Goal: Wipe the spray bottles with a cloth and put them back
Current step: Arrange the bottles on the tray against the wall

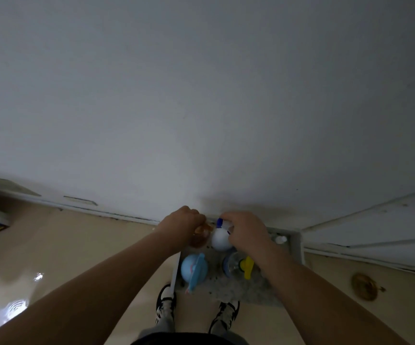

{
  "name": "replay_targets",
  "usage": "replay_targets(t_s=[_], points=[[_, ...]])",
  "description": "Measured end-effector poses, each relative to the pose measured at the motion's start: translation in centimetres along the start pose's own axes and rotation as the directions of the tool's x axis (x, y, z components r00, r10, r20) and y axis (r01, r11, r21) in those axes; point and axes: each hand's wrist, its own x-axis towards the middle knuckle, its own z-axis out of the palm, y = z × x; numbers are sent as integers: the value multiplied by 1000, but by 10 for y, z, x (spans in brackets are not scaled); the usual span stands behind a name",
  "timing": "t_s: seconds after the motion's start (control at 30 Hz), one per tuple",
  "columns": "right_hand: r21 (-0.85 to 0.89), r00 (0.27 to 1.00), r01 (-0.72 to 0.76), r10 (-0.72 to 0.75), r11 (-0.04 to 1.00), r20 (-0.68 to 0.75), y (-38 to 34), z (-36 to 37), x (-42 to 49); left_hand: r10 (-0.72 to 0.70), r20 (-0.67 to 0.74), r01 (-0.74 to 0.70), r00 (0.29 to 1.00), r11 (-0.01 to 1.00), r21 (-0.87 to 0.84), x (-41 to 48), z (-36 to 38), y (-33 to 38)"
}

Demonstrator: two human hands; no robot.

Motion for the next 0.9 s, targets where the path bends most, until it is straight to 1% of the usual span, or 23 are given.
replay_targets(t_s=[0.1, 0.2, 0.3, 0.43, 0.5, 0.6, 0.7, 0.83, 0.9], points=[[43, 1000, 20, -20, 999, 13, 4, 0, 0, -22, -56, 17, 998, 996, -84, -4, 7, 1], [-7, 997, 12, -12, 1000, 73, 2, 6, 2, -67, -88, 49, 994, 980, -193, -7, 9, 6], [-53, 996, 17, -13, 998, 88, 1, 15, 5, -152, -88, 124, 984, 956, -264, -9, 7, 5], [-107, 996, 48, -40, 993, 80, 4, 18, 8, -188, -97, 156, 977, 949, -273, -9, 5, 6], [-98, 998, 37, -32, 994, 52, 4, 18, 8, -210, -110, 173, 971, 944, -280, -10, 8, 7], [-81, 1000, 8, -6, 997, 20, 4, 20, 4, -194, -122, 153, 973, 948, -280, -11, 14, 9], [-78, 1000, -19, 17, 997, -16, 2, 26, -2, -207, -115, 168, 972, 944, -283, -11, 15, 14], [-113, 1000, 4, -7, 994, -29, 0, 24, -4, -220, -86, 185, 972, 936, -300, -8, 9, 18], [-114, 999, 28, -33, 993, -42, 0, 18, -6, -216, -113, 168, 970, 929, -330, -16, 7, 16]])
